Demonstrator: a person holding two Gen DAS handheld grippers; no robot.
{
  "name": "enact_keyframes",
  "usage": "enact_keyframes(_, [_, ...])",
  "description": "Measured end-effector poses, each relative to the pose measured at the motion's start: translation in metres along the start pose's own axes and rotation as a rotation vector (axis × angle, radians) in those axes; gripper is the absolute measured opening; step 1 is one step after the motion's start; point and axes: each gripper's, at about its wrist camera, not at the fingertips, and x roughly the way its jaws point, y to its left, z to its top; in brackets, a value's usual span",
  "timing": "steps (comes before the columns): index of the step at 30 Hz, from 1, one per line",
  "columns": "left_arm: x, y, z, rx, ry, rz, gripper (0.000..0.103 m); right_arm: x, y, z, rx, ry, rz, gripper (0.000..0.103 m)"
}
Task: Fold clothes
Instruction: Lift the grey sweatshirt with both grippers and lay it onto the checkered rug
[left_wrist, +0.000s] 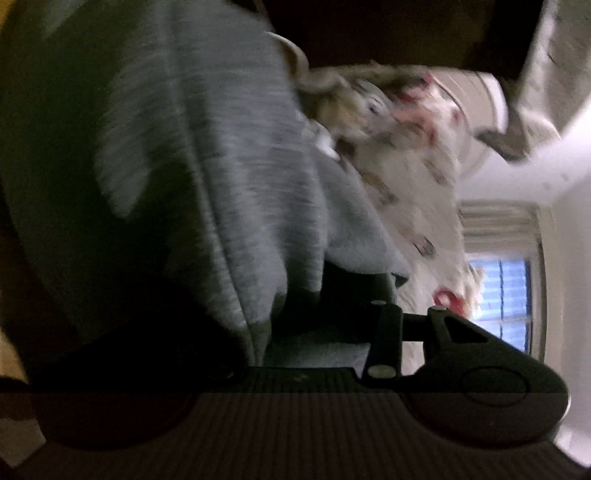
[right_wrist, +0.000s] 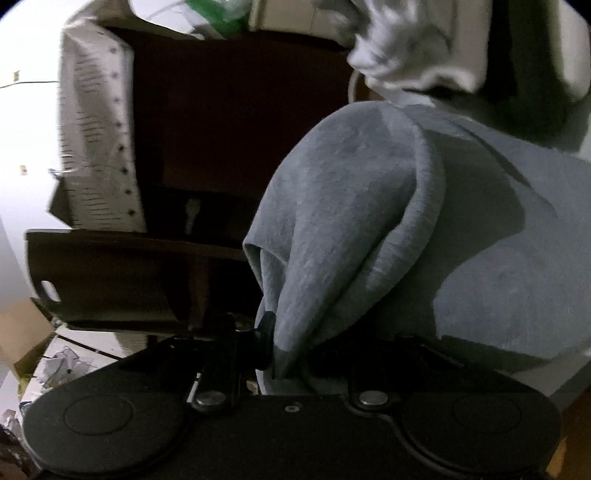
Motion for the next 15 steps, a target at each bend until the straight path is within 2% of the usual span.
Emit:
enact_keyframes(2, [0.012, -0.024, -0.015, 0.030, 0.043, -0.036, 0.043, -0.024, 0.013, -0.001, -0.004, -0.020, 0.022, 0.025])
enact_keyframes(6, [0.026, -0.084, -0.062, 0.187, 0.121, -0.069, 0.043, -0.082, 0.054, -0.013, -0.049, -0.078, 0.023, 0.025])
enact_keyframes(9, [0.030, -0.133, -0.109, 0.374, 0.135, -0.022, 0.040, -0.133, 0.091, -0.029, -0.108, -0.140, -0.032, 0.025])
enact_keyframes(11, [0.033, -0.169, -0.146, 0.499, 0.139, 0.013, 0.038, -0.167, 0.115, -0.045, -0.158, -0.188, -0.099, 0.025])
enact_keyframes(13, [0.043, -0.188, -0.170, 0.517, 0.192, -0.018, 0.038, -0.203, 0.133, -0.058, -0.176, -0.240, -0.127, 0.025])
enact_keyframes(15, [0.056, -0.208, -0.196, 0.516, 0.291, -0.062, 0.038, -0.241, 0.148, -0.071, -0.187, -0.296, -0.136, 0.025])
